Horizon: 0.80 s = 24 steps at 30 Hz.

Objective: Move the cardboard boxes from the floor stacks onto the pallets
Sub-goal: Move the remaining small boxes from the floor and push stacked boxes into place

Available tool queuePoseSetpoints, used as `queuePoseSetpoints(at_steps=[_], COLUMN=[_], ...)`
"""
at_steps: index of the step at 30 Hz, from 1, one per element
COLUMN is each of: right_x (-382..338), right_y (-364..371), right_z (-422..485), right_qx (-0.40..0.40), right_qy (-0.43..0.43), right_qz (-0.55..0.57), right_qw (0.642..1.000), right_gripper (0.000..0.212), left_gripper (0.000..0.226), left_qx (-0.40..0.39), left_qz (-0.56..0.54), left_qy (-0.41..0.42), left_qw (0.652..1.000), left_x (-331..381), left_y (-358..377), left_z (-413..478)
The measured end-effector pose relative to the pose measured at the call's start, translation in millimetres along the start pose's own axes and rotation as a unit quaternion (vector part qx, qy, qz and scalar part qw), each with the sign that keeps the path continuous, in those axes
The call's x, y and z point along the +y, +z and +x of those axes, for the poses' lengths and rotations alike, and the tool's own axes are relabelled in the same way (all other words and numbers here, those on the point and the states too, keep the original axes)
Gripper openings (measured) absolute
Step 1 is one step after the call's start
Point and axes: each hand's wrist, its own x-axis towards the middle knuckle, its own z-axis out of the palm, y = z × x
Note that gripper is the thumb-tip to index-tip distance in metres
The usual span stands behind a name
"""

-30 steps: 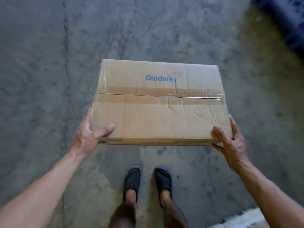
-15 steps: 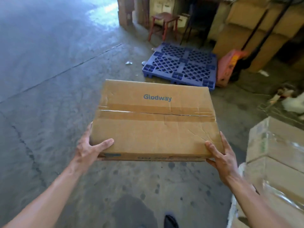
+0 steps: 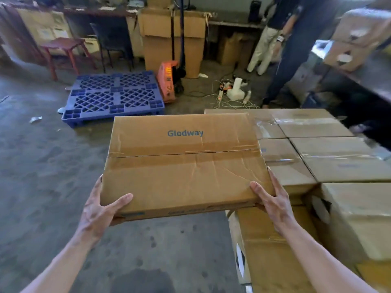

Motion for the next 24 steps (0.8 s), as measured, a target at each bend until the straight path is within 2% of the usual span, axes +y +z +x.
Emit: queuePoseSetpoints(at_steps=[3,9,13,20,24], right_x=[31.2,89.1,128.1,177.6,208.5], right_y=[-60.2,-171.7,-228.7,-276.8,-283.6], right_z=[-31.0,-99.9,-117.3,-91.8,-58.1], right_qx=[0.028,0.062,0.081,0.094,0.084], right_qy=[0.007,0.058,0.089,0.131,0.139], right_qz=[0.002,-0.01,-0.019,-0.035,-0.053], right_qw=[1.0,0.996,0.993,0.986,0.985], right_gripper=[0.086,0.109,0.089,0.108,0.083], left_gripper=[0.124,0.11,0.113,0.116,0.115], left_qx=[-0.027,-0.071,-0.097,-0.131,-0.136], left_qz=[0.001,-0.021,-0.026,-0.008,0.0], left_qy=[0.011,-0.024,-0.055,-0.092,-0.097], left_qw=[1.0,0.997,0.993,0.987,0.986], left_x=[-2.3,-42.9,-67.4,-96.0,-107.4], left_y=[44.4,124.4,180.4,259.7,295.1], left_z=[-43.4,-136.7,-175.2,-180.8,-171.8])
